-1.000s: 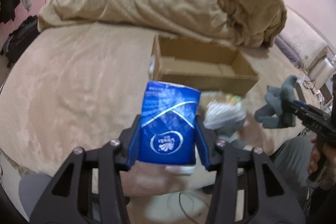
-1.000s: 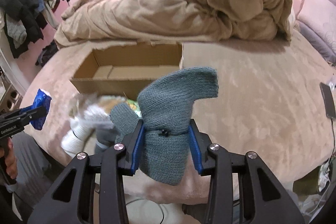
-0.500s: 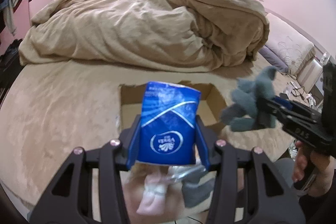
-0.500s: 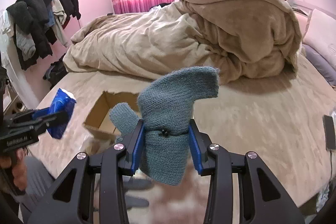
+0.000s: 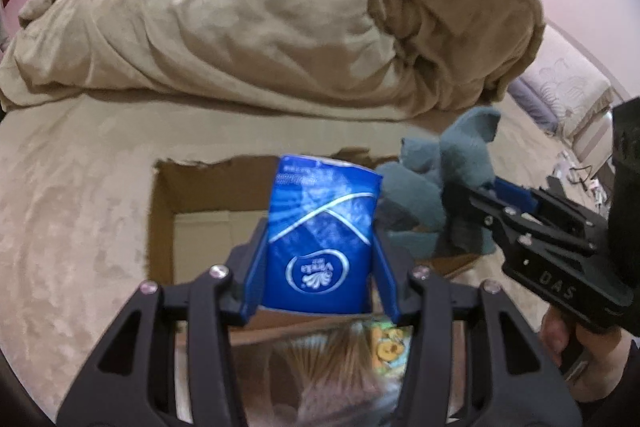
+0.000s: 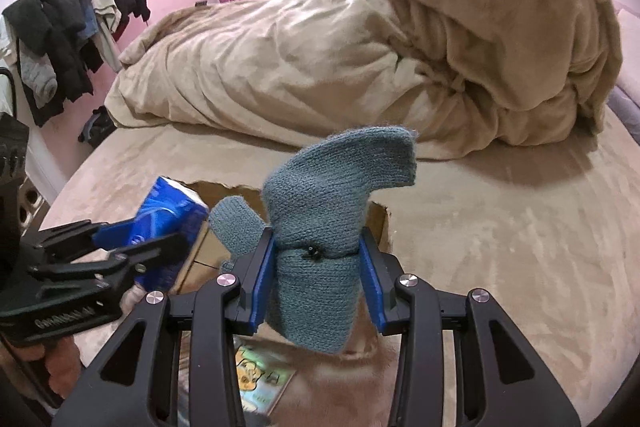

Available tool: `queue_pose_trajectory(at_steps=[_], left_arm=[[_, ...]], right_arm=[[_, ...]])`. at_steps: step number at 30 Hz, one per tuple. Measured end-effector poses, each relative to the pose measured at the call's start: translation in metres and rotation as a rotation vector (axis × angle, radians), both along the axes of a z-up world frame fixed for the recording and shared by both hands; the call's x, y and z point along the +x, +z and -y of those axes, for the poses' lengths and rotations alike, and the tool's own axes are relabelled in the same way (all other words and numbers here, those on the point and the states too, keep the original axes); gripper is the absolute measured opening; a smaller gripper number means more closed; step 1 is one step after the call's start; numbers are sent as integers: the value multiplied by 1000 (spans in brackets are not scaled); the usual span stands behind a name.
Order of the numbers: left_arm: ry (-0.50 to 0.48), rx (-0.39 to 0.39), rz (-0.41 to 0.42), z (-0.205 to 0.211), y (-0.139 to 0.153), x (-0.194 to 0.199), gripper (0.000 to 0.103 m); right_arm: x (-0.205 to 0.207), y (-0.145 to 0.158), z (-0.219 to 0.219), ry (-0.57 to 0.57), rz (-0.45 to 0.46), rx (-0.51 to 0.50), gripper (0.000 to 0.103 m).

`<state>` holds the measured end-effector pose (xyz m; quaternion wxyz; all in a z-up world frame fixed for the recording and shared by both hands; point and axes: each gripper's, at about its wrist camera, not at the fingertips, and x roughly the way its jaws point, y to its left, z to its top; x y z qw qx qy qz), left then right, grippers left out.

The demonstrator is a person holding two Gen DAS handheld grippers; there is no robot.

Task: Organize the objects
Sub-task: 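Carry the tissue pack and grey sock into the cardboard box and open both grippers, then withdraw both grippers from the box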

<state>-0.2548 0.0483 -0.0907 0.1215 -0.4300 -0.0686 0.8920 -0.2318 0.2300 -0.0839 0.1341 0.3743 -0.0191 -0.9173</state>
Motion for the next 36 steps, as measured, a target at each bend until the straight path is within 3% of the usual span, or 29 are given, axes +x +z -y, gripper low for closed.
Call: queue_pose_trajectory(at_steps=[9, 11, 17, 21, 23, 26, 36], left_arm=[[24, -9, 85, -7, -41, -22, 52], [28, -17, 88, -8, -44, -23, 58], [38, -15, 91, -6, -41, -18, 61], [43, -17, 70, 0, -26, -5, 63], [48, -22, 49, 3, -15, 6, 74], [55, -32, 18, 7, 3, 24, 80], [109, 11, -67, 39, 67, 103, 84]], right_arm=[[-19, -35, 7, 14, 46, 23, 43], [-21, -40, 8, 14, 55, 31, 43], [-20, -46, 10, 17, 53, 63, 59], [-11, -34, 9, 8, 20, 76, 75], [-6, -26, 8, 6, 12, 79, 76], [9, -11, 8, 6, 3, 83, 76], [79, 50, 6, 3, -63, 70, 77]])
